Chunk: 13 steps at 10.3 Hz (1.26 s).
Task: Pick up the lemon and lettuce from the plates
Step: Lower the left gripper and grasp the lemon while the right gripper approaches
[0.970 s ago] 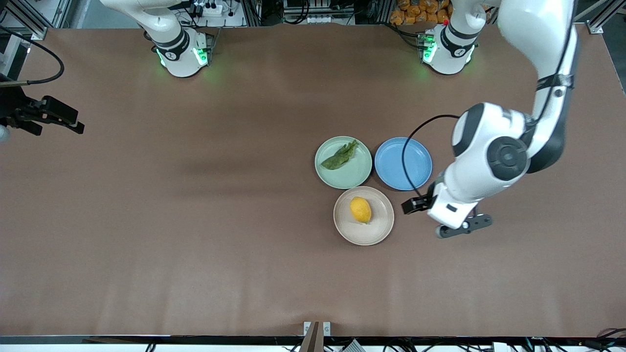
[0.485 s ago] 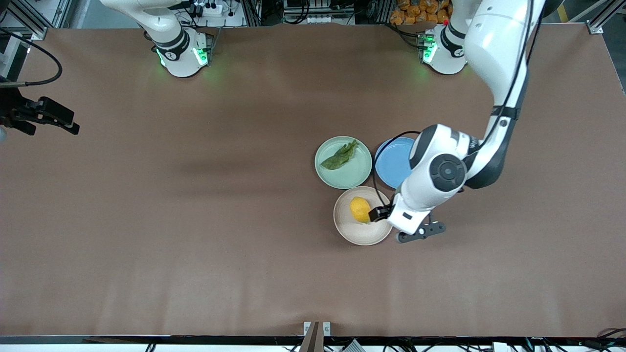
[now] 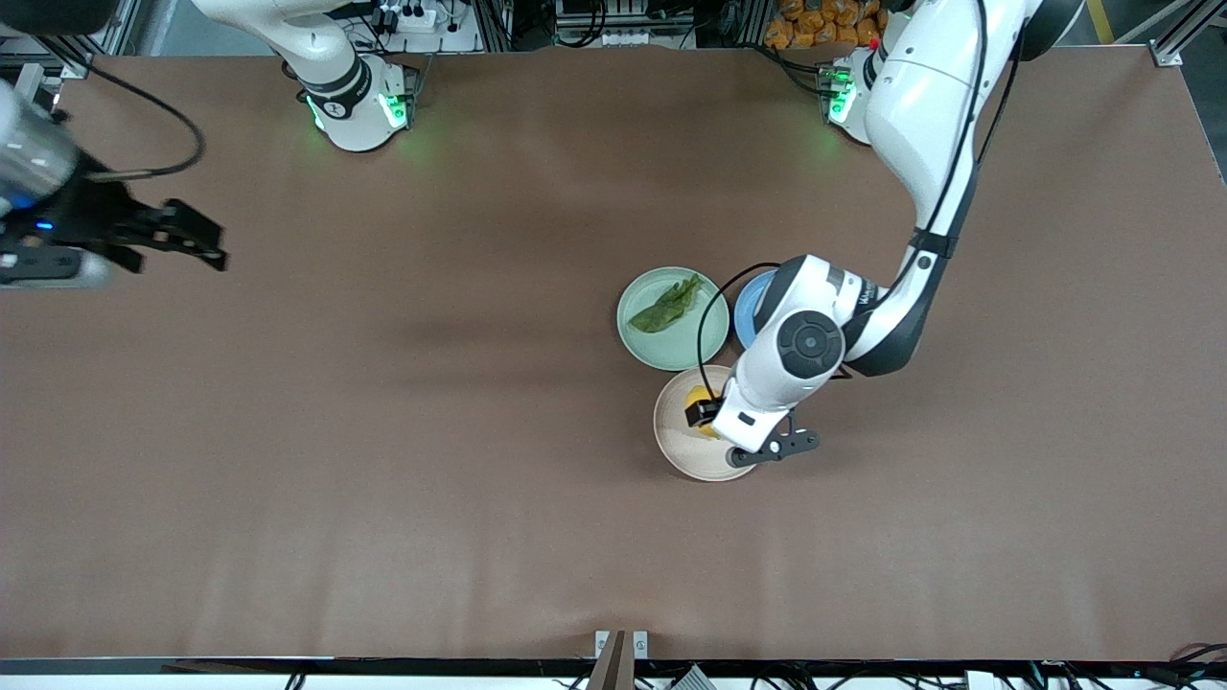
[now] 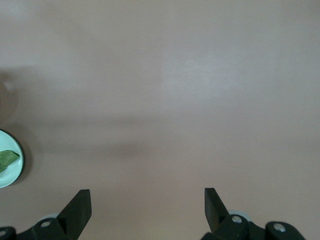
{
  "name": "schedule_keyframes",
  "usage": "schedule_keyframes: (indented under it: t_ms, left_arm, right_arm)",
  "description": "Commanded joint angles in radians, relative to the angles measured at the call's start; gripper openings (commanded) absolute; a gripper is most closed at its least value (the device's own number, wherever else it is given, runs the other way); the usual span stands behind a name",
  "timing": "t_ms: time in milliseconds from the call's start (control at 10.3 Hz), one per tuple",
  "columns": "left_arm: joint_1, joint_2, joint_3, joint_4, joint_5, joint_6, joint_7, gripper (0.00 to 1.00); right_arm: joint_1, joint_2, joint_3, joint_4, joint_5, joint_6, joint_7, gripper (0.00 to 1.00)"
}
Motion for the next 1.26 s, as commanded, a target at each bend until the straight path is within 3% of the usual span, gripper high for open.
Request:
schedule_keyframes:
  t_ms: [0,388,582,679,776,1164]
  left_arm:
    - [-0.017,0.03,0.016,0.02,-0.005,0.011,-0.022,1.0]
    - [-0.039,0.073,0.017,0.02,-0.005,0.077,-0.023,1.0]
    - [-0.046,0.081,0.017,0.018,0.003,0.083,-0.022,1.0]
    - [-0.046,0.081,0.016,0.018,0.016,0.085,-0.026,0.34]
    - [-0.046,0.084,0.016,0.018,0.019,0.085,-0.048,0.0]
    - [-0.031,0.064,0.017,0.018,0.052,0.083,-0.049,0.0]
  right_arm:
    - [0.088,0.029,-0.001,-0.008,-0.009,0.03,0.12,1.0]
    - [0.287,0.132,-0.001,-0.011,0.003,0.112,0.355,1.0]
    - [0.383,0.213,-0.001,-0.011,0.008,0.214,0.522,1.0]
    - [0.421,0.253,-0.001,-0.011,0.025,0.257,0.57,1.0]
    - [0.452,0.285,-0.001,-0.011,0.032,0.298,0.617,1.0]
    - [0.573,0.417,-0.001,-0.01,0.034,0.452,0.847,1.0]
